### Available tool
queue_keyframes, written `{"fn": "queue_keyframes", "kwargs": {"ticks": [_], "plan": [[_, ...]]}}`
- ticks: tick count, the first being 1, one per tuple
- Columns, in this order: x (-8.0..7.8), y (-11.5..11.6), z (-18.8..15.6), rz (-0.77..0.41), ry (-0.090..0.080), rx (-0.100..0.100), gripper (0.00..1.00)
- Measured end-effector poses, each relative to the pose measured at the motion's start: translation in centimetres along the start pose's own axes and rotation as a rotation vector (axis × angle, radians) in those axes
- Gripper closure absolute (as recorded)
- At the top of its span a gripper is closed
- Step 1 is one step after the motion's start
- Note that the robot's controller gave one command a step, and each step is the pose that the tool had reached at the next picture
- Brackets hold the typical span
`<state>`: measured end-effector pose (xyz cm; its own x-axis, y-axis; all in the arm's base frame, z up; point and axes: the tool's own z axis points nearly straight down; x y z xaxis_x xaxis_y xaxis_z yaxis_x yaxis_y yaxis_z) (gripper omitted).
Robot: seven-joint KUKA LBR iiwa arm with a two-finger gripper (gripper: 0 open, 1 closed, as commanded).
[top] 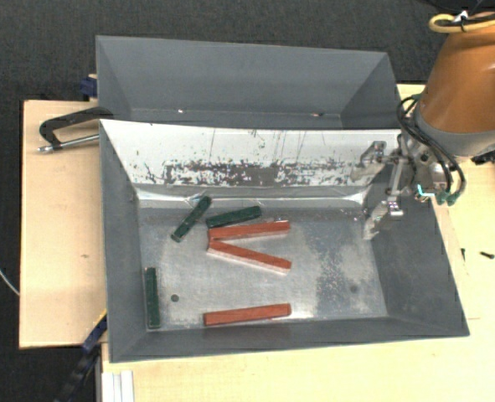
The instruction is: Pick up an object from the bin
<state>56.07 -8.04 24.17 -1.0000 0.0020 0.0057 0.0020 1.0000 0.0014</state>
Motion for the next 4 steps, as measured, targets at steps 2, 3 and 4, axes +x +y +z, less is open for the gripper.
{"fn": "queue_keyframes", "kwargs": {"ticks": [2, 3, 4], "plan": [[0.7, 2.8, 3.6, 0.064, -0.013, 0.001, 0.0], [0.8, 5.2, 7.1, -0.008, -0.005, 0.0, 0.0], [1.4, 6.4, 11.6, -0.32, -0.011, 0.002, 0.0]]}}
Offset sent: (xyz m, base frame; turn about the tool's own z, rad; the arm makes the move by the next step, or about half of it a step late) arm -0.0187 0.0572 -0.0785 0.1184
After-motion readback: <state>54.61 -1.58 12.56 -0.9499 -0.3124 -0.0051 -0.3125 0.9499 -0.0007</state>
